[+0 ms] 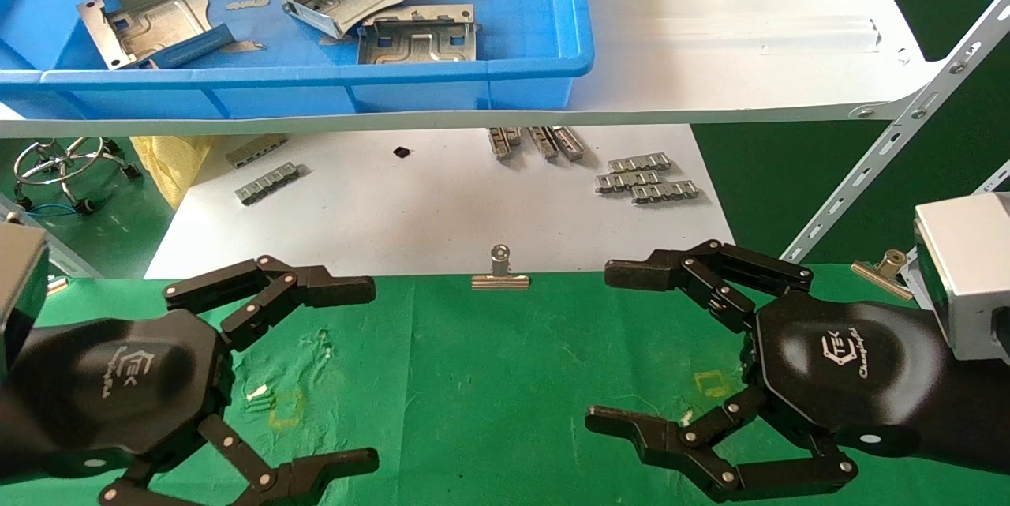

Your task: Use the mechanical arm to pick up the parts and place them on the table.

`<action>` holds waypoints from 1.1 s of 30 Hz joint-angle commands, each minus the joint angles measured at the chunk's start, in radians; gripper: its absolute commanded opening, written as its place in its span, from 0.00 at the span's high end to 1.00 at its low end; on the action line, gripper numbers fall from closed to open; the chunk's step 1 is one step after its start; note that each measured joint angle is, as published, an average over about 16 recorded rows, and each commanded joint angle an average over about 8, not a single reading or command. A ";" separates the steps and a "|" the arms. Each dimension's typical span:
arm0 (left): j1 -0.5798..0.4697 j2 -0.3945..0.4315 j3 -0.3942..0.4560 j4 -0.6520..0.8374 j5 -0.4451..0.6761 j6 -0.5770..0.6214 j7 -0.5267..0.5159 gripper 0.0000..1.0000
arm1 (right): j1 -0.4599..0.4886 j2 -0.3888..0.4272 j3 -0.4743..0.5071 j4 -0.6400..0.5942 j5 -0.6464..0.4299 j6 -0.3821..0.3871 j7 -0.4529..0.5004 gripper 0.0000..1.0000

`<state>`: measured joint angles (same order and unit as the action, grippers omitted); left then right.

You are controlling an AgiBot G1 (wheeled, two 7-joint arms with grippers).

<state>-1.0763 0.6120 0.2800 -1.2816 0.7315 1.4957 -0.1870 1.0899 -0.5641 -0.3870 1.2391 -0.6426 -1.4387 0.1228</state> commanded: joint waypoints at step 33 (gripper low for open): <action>0.000 0.000 0.000 0.000 0.000 0.000 0.000 0.00 | 0.000 0.000 0.000 0.000 0.000 0.000 0.000 0.00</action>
<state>-1.0764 0.6120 0.2800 -1.2816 0.7315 1.4957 -0.1870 1.0899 -0.5641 -0.3870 1.2391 -0.6426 -1.4387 0.1227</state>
